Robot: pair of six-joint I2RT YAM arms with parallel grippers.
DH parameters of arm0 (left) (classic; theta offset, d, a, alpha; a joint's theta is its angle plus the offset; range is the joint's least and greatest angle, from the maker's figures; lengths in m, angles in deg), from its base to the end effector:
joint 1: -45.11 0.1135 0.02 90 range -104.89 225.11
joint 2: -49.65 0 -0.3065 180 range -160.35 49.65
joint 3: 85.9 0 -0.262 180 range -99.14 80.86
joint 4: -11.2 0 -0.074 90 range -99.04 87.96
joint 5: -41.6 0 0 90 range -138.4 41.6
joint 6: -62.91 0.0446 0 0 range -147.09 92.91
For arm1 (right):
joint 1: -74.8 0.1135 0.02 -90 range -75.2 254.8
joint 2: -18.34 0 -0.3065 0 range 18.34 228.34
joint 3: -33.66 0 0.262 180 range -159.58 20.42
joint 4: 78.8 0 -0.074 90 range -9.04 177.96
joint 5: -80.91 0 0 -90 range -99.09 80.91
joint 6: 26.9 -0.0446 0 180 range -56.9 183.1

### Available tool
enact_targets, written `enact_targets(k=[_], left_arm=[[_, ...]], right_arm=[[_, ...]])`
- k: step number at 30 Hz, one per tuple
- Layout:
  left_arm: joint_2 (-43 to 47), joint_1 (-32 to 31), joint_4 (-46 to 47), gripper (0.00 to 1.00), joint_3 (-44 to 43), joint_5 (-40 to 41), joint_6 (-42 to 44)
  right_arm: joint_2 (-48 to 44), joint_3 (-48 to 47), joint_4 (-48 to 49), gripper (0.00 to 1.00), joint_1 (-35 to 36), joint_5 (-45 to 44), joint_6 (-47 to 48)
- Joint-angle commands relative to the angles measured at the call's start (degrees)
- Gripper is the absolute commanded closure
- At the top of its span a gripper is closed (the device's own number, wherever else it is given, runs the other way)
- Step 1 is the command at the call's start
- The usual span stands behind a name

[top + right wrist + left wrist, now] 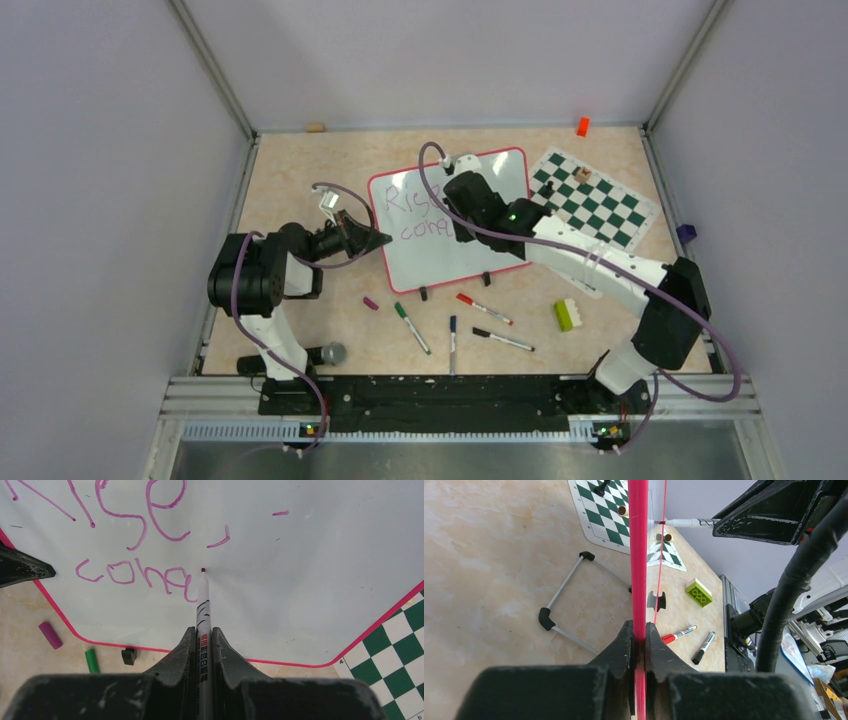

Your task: Write a sentence on the whiteboard

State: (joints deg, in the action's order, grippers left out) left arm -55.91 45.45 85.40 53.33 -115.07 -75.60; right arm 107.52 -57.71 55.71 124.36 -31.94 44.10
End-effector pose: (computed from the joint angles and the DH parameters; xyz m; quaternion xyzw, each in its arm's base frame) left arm 0.3045 -0.0391 0.1867 0.1582 0.6653 -0.5845 0.4367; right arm 0.2475 0.2637 0.3510 -0.1614 0.8888 0.0685 0.4234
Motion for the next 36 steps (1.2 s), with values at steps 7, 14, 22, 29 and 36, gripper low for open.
enact_targets(k=[7, 14, 22, 29, 36], left_arm=[[-0.18, -0.73, 5.37, 1.0, -0.51, -1.69, 2.04], [-0.17, -0.69, 5.37, 1.0, -0.51, -1.7, 2.08], [-0.19, -0.69, 5.37, 1.0, -0.46, -1.64, 2.03], [-0.23, -0.69, 5.37, 1.0, -0.49, -1.64, 2.07], [-0.16, -0.7, 5.37, 1.0, -0.58, -1.7, 2.09]], right_arm=[[0.53, -0.44, 1.93, 1.0, -0.78, -0.48, 0.01], [-2.29, 3.47, 1.97, 1.0, -0.77, 1.24, -0.76], [-2.2, 2.85, 0.49, 1.0, -1.03, -2.49, -0.95], [-0.15, -0.31, 0.26, 1.0, -1.79, -4.71, -0.87], [0.72, -2.34, 0.3, 1.0, -2.19, -4.28, -0.33]])
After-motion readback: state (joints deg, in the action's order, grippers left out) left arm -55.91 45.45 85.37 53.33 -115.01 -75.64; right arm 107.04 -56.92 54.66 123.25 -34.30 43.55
